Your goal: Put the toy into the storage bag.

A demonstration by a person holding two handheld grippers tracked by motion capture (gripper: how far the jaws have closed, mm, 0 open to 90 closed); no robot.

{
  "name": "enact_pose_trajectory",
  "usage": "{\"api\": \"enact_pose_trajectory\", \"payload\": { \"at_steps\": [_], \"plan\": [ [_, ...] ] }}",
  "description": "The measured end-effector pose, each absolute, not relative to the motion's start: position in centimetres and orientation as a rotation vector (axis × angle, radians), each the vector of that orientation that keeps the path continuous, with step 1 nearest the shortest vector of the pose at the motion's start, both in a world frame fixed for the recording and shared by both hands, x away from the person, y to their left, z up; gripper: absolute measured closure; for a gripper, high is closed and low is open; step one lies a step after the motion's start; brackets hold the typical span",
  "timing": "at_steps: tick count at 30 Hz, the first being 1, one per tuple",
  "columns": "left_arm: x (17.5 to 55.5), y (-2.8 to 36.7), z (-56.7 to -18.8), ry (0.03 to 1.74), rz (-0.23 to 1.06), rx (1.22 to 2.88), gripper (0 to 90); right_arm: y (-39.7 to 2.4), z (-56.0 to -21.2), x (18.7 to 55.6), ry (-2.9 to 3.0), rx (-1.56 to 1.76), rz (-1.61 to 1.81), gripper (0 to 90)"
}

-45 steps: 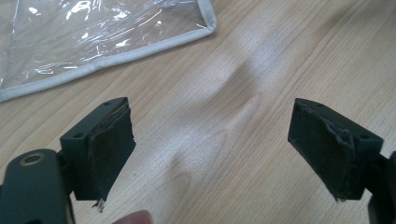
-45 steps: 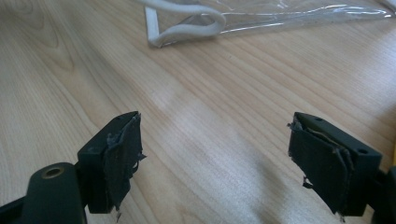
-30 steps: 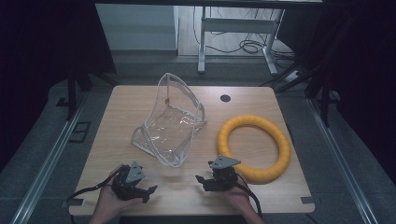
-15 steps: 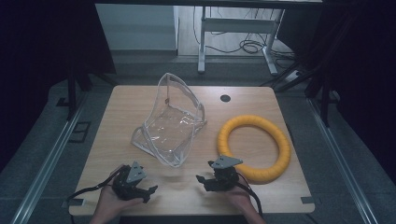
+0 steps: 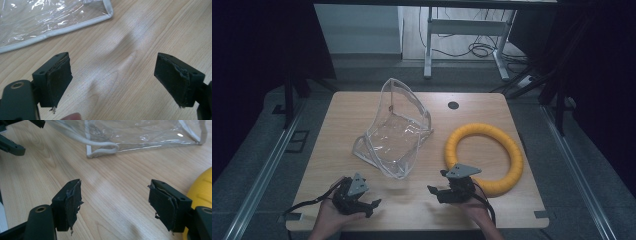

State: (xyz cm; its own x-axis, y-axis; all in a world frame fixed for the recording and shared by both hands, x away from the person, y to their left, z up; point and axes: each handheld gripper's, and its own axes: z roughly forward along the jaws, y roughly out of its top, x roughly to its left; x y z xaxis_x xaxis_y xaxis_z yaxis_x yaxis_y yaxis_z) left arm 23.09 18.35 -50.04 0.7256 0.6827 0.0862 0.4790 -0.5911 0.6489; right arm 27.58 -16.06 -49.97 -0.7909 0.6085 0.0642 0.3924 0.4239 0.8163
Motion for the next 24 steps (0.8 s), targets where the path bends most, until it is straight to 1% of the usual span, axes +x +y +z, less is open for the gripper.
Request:
{"api": "enact_pose_trajectory", "payload": {
  "at_steps": [4, 13, 17, 24],
  "plan": [
    [23.1, 18.3, -50.1, 0.878, 0.435, 2.32, 14.3, -16.6, -49.6, 27.7, 2.43, 0.856, 1.295, 25.5],
    [23.1, 18.5, -49.9, 0.879, 0.44, 2.315, 14.2, -17.4, -48.6, 27.9, 2.416, 0.857, 1.315, 26.2],
    [23.1, 18.4, -49.9, 0.88, 0.433, 2.316, 14.3, -17.9, -47.3, 28.2, 2.409, 0.897, 1.321, 26.3],
    [23.1, 18.5, -49.8, 0.882, 0.434, 2.31, 14.3, -18.6, -45.7, 29.1, 2.461, 0.887, 1.218, 28.4]
  ]
}}
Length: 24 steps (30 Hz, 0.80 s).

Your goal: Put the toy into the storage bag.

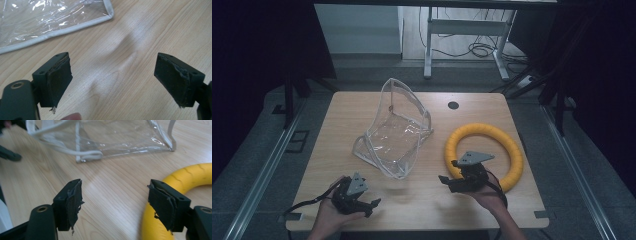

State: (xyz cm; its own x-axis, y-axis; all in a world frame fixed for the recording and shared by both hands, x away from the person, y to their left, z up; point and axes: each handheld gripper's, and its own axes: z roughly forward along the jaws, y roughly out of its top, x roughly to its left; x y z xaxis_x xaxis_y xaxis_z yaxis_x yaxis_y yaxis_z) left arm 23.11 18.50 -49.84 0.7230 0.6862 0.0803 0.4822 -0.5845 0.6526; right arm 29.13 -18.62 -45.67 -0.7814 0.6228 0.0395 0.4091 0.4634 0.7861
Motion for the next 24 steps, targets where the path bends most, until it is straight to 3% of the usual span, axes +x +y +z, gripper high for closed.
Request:
{"api": "enact_pose_trajectory", "payload": {
  "at_steps": [24],
  "plan": [
    [23.1, 18.5, -49.8, 0.876, 0.426, 2.313, 14.4, -19.5, -43.7, 33.2, 2.666, 0.912, 0.865, 32.6]
  ]
}}
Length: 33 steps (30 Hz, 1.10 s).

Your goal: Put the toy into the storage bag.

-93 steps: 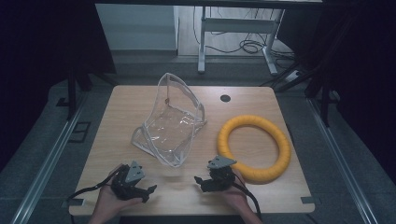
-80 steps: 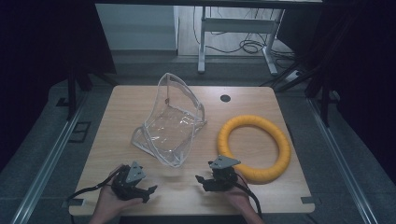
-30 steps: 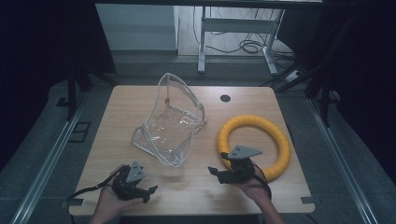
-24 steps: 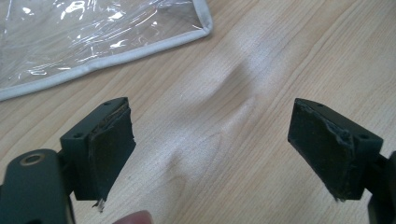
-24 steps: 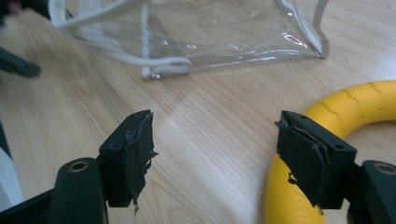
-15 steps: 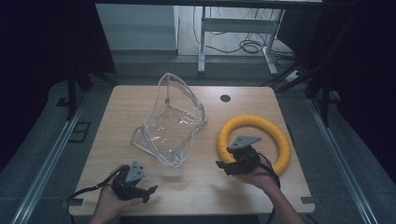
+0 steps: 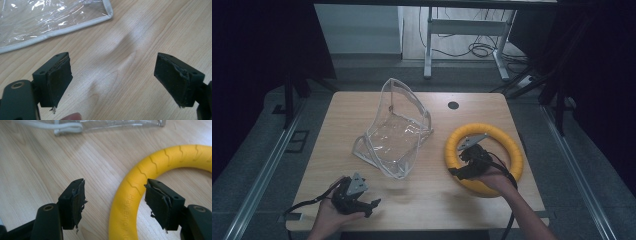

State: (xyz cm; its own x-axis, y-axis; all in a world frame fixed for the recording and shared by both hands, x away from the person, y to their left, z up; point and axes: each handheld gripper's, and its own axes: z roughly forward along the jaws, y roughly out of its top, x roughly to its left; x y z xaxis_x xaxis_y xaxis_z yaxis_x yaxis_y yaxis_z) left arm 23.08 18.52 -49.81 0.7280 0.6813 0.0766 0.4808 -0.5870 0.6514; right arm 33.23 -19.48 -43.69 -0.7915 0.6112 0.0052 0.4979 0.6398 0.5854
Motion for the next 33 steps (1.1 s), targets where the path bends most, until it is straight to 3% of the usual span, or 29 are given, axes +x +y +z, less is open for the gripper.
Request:
{"api": "enact_pose_trajectory", "payload": {
  "at_steps": [33],
  "plan": [
    [23.2, 18.4, -50.0, 0.872, 0.413, 2.32, 14.4, -19.7, -49.5, 35.3, 2.9, 0.954, 0.369, 32.7]
  ]
}}
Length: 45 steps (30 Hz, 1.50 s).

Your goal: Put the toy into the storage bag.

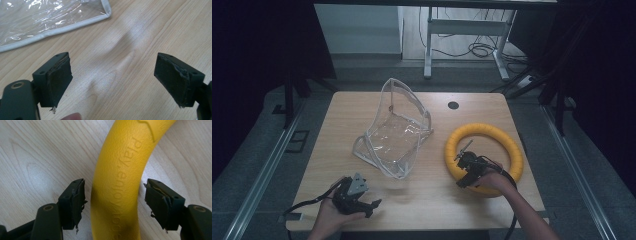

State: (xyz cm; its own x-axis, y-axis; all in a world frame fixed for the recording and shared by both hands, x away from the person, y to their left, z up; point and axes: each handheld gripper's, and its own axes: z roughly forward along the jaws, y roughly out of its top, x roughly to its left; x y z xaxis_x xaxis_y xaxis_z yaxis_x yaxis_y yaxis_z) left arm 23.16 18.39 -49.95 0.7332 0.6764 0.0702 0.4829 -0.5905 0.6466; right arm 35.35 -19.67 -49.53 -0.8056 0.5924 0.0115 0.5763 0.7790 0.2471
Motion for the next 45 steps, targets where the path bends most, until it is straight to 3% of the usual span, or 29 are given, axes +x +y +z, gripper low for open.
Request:
{"api": "enact_pose_trajectory", "payload": {
  "at_steps": [7, 14, 29, 45],
  "plan": [
    [23.2, 18.4, -50.0, 0.871, 0.413, 2.324, 14.4, -19.7, -50.0, 35.5, 2.928, 0.951, 0.314, 37.6],
    [23.2, 18.4, -50.0, 0.874, 0.415, 2.325, 14.4, -19.5, -50.1, 35.7, 2.959, 0.942, 0.301, 49.3],
    [23.2, 18.4, -49.9, 0.877, 0.419, 2.322, 14.4, -19.7, -49.2, 35.4, 2.916, 0.927, 0.316, 50.8],
    [23.3, 18.4, -50.0, 0.877, 0.419, 2.32, 14.4, -20.8, -45.5, 35.0, 2.808, 0.957, 0.528, 51.2]
  ]
}}
